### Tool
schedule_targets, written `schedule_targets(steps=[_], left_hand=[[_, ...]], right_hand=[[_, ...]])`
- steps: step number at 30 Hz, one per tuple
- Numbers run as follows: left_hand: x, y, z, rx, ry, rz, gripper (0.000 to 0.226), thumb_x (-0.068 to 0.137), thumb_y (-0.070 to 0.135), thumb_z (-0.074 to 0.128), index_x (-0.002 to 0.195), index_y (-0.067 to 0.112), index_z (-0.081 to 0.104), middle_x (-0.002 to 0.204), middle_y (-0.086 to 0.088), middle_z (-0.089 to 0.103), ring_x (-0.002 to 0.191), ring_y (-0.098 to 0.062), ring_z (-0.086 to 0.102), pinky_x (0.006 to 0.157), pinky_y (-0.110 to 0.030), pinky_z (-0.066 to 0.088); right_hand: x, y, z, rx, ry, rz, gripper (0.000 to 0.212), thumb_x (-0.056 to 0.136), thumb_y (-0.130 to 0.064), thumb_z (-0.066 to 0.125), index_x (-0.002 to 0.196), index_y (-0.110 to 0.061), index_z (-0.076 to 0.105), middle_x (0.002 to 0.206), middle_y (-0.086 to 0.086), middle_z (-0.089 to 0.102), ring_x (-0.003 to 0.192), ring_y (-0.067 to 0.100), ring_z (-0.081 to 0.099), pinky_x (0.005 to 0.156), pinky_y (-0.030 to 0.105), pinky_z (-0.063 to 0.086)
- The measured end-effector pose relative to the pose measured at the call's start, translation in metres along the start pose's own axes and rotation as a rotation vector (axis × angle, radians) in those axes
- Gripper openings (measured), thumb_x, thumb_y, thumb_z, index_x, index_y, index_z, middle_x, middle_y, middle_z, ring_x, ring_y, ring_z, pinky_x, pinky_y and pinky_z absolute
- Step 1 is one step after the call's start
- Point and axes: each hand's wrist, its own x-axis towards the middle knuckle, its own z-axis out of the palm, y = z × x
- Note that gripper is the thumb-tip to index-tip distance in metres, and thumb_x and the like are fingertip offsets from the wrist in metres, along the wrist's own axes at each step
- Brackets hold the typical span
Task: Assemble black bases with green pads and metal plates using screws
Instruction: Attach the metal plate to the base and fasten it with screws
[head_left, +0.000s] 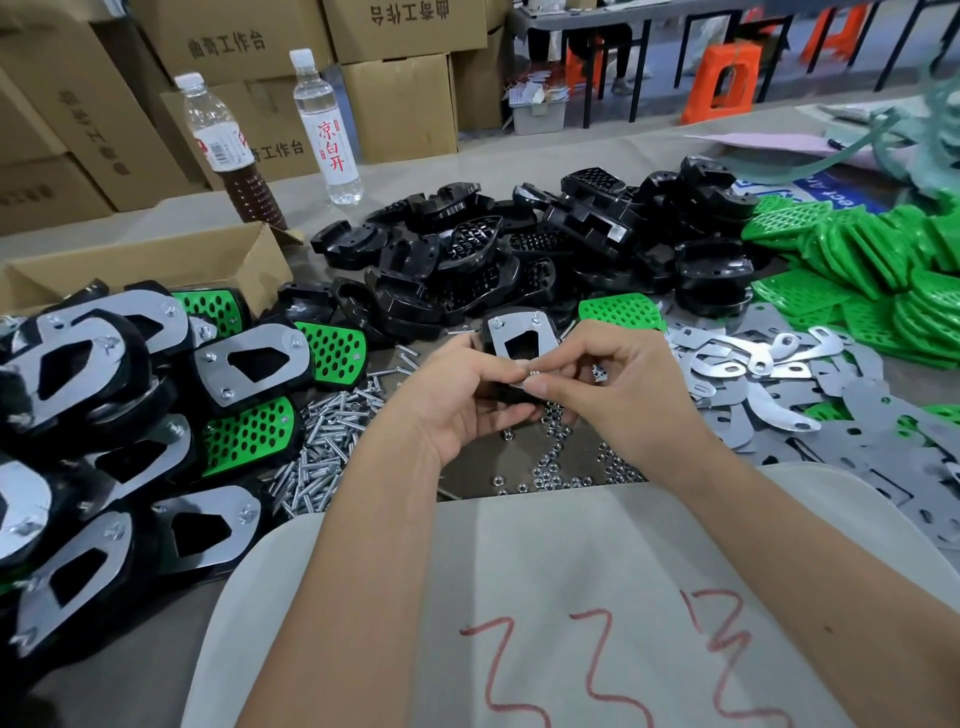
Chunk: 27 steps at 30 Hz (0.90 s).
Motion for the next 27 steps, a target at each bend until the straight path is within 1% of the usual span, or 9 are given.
schedule_targets(steps=[3, 6, 9, 13, 18, 20, 23, 25, 27], left_hand=[[0.001, -0.001, 0.001, -0.012, 0.013, -0.005, 0.027, 0.091, -0.002, 0.068, 0.111, 0.015, 0.062, 0.087, -0.009, 0.078, 0.065, -0.025, 0.074, 0.05, -0.023, 0.058], [0.001, -0.001, 0.002, -0.022, 0.025, -0.003, 0.026, 0.09, 0.0, 0.072, 0.111, 0.014, 0.063, 0.086, -0.009, 0.078, 0.068, -0.027, 0.075, 0.051, -0.023, 0.058], [0.0, -0.002, 0.001, -0.051, 0.016, -0.004, 0.026, 0.09, 0.002, 0.074, 0.113, 0.012, 0.064, 0.089, -0.01, 0.078, 0.073, -0.028, 0.076, 0.054, -0.024, 0.059], [0.001, -0.002, -0.001, -0.081, 0.014, -0.01, 0.026, 0.09, 0.003, 0.074, 0.113, 0.013, 0.065, 0.096, -0.011, 0.077, 0.088, -0.035, 0.075, 0.055, -0.022, 0.059], [0.001, -0.002, 0.0, -0.093, 0.004, -0.013, 0.024, 0.091, 0.003, 0.073, 0.111, 0.014, 0.064, 0.09, -0.009, 0.078, 0.085, -0.035, 0.076, 0.055, -0.022, 0.059], [0.002, -0.002, 0.0, -0.085, 0.007, -0.007, 0.023, 0.091, 0.003, 0.073, 0.11, 0.014, 0.064, 0.086, -0.008, 0.078, 0.082, -0.032, 0.075, 0.055, -0.022, 0.059], [0.003, -0.003, 0.0, -0.081, 0.012, 0.002, 0.021, 0.092, 0.001, 0.072, 0.107, 0.013, 0.065, 0.083, -0.007, 0.078, 0.074, -0.027, 0.076, 0.055, -0.023, 0.059], [0.003, -0.003, 0.001, -0.091, 0.016, 0.005, 0.02, 0.092, 0.0, 0.071, 0.105, 0.013, 0.065, 0.084, -0.008, 0.077, 0.071, -0.028, 0.076, 0.055, -0.023, 0.059], [0.003, -0.004, 0.001, -0.096, 0.023, 0.01, 0.02, 0.091, 0.0, 0.072, 0.105, 0.013, 0.065, 0.087, -0.01, 0.076, 0.069, -0.028, 0.076, 0.055, -0.023, 0.059]], right_hand=[[0.001, 0.004, -0.002, 0.064, 0.006, 0.066, 0.013, 0.079, -0.006, 0.088, 0.081, -0.016, 0.08, 0.07, 0.007, 0.065, 0.052, 0.015, 0.06, 0.05, 0.019, 0.049], [0.002, 0.008, -0.003, 0.056, 0.013, 0.104, 0.011, 0.078, -0.01, 0.089, 0.08, -0.013, 0.078, 0.068, 0.004, 0.066, 0.051, 0.017, 0.063, 0.05, 0.021, 0.05], [0.003, 0.009, -0.005, 0.055, -0.008, 0.087, 0.011, 0.08, -0.013, 0.089, 0.082, -0.014, 0.078, 0.069, 0.004, 0.066, 0.055, 0.017, 0.066, 0.056, 0.024, 0.055], [0.003, 0.011, -0.005, 0.108, -0.032, 0.029, 0.009, 0.087, -0.006, 0.082, 0.085, -0.013, 0.079, 0.07, 0.0, 0.065, 0.063, 0.015, 0.067, 0.065, 0.03, 0.062], [0.004, 0.011, -0.003, 0.093, -0.011, 0.019, 0.01, 0.086, -0.003, 0.082, 0.083, -0.012, 0.077, 0.071, 0.006, 0.061, 0.065, 0.017, 0.063, 0.063, 0.033, 0.063], [0.003, 0.01, -0.003, 0.04, 0.004, -0.017, 0.01, 0.086, -0.004, 0.083, 0.085, -0.012, 0.077, 0.071, 0.009, 0.059, 0.062, 0.015, 0.062, 0.06, 0.03, 0.061], [0.002, 0.007, -0.003, -0.018, 0.019, -0.057, 0.016, 0.085, -0.004, 0.083, 0.091, -0.019, 0.081, 0.077, 0.013, 0.059, 0.062, 0.019, 0.06, 0.057, 0.026, 0.058], [0.003, 0.006, -0.002, -0.028, 0.029, -0.049, 0.013, 0.085, -0.004, 0.083, 0.092, -0.015, 0.082, 0.08, 0.01, 0.063, 0.061, 0.018, 0.064, 0.058, 0.027, 0.059], [0.003, 0.007, -0.001, -0.037, 0.058, -0.032, 0.008, 0.083, -0.006, 0.085, 0.088, -0.011, 0.08, 0.079, 0.008, 0.065, 0.058, 0.018, 0.065, 0.056, 0.026, 0.059]])
